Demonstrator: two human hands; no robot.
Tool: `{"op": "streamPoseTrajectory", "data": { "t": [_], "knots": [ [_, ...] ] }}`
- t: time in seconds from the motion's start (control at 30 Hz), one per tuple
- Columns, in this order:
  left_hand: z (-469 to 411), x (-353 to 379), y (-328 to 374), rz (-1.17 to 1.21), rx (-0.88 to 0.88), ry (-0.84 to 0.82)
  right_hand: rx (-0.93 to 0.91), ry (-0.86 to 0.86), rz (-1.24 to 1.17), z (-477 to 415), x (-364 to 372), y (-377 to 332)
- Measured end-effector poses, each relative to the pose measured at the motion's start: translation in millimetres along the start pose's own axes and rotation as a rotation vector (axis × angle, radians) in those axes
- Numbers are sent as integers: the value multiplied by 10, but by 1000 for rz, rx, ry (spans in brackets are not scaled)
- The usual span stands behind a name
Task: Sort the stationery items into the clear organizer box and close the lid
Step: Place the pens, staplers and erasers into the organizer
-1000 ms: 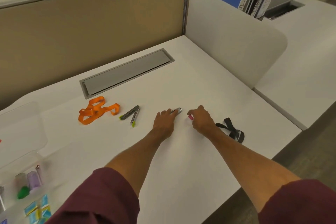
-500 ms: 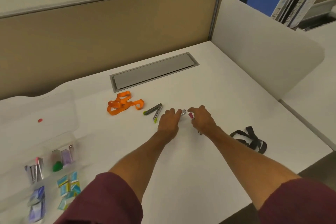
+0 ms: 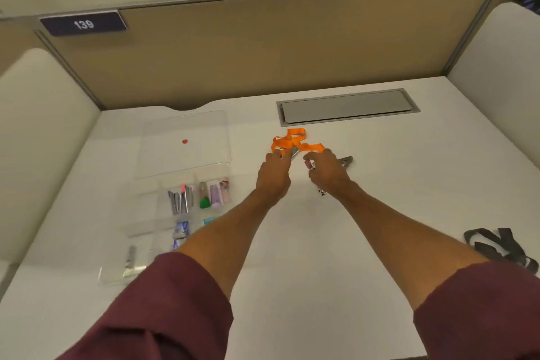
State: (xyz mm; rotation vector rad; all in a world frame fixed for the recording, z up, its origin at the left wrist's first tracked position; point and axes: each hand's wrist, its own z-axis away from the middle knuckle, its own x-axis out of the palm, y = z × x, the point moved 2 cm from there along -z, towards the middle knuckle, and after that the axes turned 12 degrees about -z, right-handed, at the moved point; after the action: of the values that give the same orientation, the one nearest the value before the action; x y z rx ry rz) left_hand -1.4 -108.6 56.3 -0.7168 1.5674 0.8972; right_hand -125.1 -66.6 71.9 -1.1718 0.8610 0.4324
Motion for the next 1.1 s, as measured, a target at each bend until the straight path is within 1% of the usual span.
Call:
{"op": "streamPoseTrajectory", "data": {
  "t": [0.1,0.23,0.4,0.53,0.7,0.83,1.0,1.1],
  "knots": [
    [128,-119,-453,-21,-76,23,-65,-29,-20,-12,254,-374],
    [304,-233,-1009,-19,-169,36,-89,-75,-33,11,577,-810],
    [511,-335,-1543,-22,-246,19,-112,-100,-26,32,931,-1199],
    [657,-324,-1895,12,-350,1,-132,-112,-14,41,1131,-1440],
    [823,-225,-2144,37,-421,-28,-172,-124,13,30,1325,-1630],
    [862,-169,-2230,4,-466,-118,-185,-146,27,17,1437,-1696],
    [871,-160,-2288,-42,-475,-208,-200,-152,27,-21,1517,-1738],
    [881,-159,-2312,-36,-455,-218,-208,-145,10,-52,1540,-1798]
  ]
}}
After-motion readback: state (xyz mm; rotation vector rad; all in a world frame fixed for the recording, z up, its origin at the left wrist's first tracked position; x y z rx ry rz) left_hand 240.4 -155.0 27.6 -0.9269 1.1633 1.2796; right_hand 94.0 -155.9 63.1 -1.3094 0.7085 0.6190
